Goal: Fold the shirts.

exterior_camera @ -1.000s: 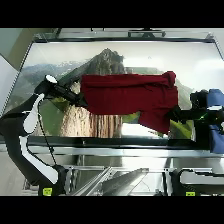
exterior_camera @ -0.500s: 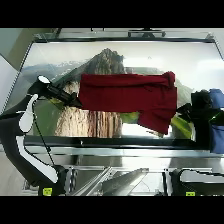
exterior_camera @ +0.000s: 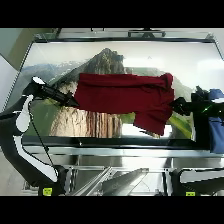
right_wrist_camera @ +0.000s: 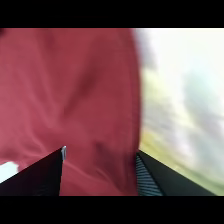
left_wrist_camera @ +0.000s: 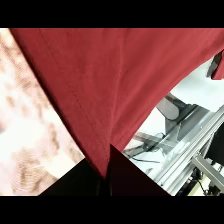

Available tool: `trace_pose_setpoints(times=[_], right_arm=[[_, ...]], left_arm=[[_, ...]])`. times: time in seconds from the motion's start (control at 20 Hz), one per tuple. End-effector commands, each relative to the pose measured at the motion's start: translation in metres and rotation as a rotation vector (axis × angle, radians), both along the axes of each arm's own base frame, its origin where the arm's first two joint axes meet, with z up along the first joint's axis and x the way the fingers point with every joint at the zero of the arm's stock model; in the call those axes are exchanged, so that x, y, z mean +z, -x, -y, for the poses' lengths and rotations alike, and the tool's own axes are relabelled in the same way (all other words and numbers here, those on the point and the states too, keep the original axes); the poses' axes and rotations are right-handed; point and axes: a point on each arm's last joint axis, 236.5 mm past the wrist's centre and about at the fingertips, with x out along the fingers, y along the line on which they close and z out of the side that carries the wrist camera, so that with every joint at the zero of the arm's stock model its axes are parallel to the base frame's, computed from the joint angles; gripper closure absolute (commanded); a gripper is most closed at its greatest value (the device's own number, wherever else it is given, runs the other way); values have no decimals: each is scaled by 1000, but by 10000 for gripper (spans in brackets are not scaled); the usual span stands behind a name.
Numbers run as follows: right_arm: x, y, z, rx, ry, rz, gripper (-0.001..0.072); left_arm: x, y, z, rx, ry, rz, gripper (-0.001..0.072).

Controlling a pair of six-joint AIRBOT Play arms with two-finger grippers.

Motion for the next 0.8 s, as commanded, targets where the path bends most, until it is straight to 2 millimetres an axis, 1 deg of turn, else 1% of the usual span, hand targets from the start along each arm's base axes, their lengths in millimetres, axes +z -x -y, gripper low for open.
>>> trace_pose_setpoints(times=[0.0,0.05,0.1,0.15,0.2,0.25,0.3,0.35,0.4,0.45,0.5,0.55,0.6,0.65,0.7,0.75], right_arm=[[-11,9,-22,70,-23,-42,341],[-6,8,-26,79,-40,-34,485],[4,6,-32,103,-70,-5,644],[18,4,-37,123,-99,21,695],[38,1,-40,147,-112,56,696],[67,-3,-42,184,-114,117,697],[104,-7,-46,211,-118,192,697],[154,-9,-50,234,-123,300,697],[216,-7,-54,246,-115,447,697],[286,-1,-56,239,-84,621,696],[349,12,-56,225,-27,786,697],[413,30,-54,192,73,958,697],[469,52,-51,135,183,1104,697],[518,74,-50,58,279,1239,697],[564,99,-49,-28,375,1375,697],[605,128,-51,-108,466,1499,697]], left_arm=[[0,-1,-1,2,0,3,690],[1,-1,-1,2,1,3,691],[2,-1,0,2,5,4,691],[9,-1,1,6,19,11,690],[24,-2,5,13,57,26,690],[46,-3,8,14,97,58,691],[74,-3,11,12,131,114,691],[110,-3,16,10,174,195,692],[163,0,25,-5,256,327,691],[228,6,34,-5,357,488,691],[299,18,42,-2,469,686,691],[372,38,45,-10,565,907,690],[442,63,43,7,609,1125,689],[496,83,37,59,574,1305,687],[536,98,29,129,493,1433,685],[570,116,21,198,414,1539,684]])
